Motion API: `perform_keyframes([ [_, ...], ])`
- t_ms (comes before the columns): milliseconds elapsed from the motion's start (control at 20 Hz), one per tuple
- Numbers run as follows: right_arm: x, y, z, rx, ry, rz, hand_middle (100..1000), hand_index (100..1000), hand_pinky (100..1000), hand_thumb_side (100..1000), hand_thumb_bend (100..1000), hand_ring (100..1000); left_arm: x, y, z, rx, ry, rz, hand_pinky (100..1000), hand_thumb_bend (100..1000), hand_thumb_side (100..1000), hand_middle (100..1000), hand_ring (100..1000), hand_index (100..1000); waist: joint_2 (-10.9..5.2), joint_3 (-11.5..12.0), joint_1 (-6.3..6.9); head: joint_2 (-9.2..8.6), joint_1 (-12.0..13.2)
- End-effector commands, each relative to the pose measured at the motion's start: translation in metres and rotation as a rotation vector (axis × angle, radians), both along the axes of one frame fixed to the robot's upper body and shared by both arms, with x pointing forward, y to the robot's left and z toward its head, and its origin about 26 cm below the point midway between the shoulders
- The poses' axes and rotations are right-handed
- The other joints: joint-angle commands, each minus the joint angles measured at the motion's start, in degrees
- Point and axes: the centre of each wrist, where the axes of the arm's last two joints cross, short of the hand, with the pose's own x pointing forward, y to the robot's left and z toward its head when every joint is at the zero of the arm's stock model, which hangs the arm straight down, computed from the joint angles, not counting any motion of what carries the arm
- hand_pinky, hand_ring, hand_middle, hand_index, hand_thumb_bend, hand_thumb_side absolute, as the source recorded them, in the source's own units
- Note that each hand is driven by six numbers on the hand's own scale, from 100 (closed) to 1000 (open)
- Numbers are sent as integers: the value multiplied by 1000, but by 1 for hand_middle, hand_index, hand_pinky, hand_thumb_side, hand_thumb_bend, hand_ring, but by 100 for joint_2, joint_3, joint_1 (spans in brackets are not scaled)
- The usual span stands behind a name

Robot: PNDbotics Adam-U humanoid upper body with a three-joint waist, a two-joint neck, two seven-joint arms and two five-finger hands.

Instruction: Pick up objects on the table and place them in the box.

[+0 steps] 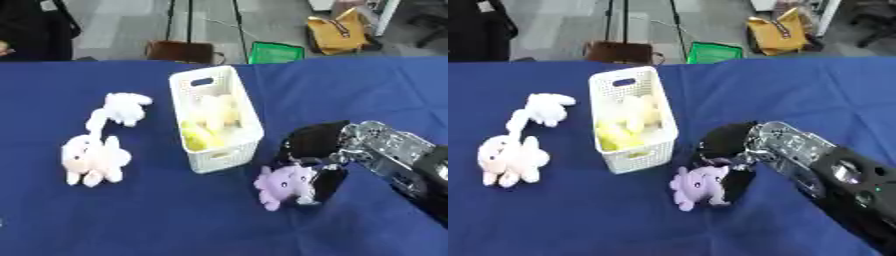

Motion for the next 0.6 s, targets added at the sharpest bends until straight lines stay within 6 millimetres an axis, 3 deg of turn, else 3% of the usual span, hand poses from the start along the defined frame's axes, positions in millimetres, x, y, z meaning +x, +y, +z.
perform_keyframes([
  [50, 2, -5, 8, -9, -16, -11, 653, 920, 929, 771, 487, 896, -2, 0, 8, -4, -56, -11, 527, 100, 520, 719, 534, 749, -85, 5, 6, -63, -11],
  [250, 2, -5, 8, 7, -26, -8, 622, 880, 922, 765, 467, 884, -2, 0, 8, -2, -56, -10, 527, 100, 519, 719, 534, 750, -85, 4, 4, -61, -12],
  [400, 2, -4, 11, 39, -50, 1, 555, 794, 906, 759, 421, 853, -2, 0, 8, -1, -55, -9, 527, 100, 521, 720, 535, 750, -90, 1, 0, -62, -8],
  [550, 1, -4, 11, 58, -67, 5, 553, 791, 906, 759, 419, 852, -2, 0, 8, 0, -54, -9, 528, 100, 521, 720, 535, 750, -94, 0, -1, -63, -8],
  [600, 1, -3, 12, 63, -72, 7, 515, 743, 901, 765, 377, 833, -2, 0, 8, 0, -54, -9, 528, 100, 522, 720, 535, 750, -97, -4, -4, -63, -7],
])
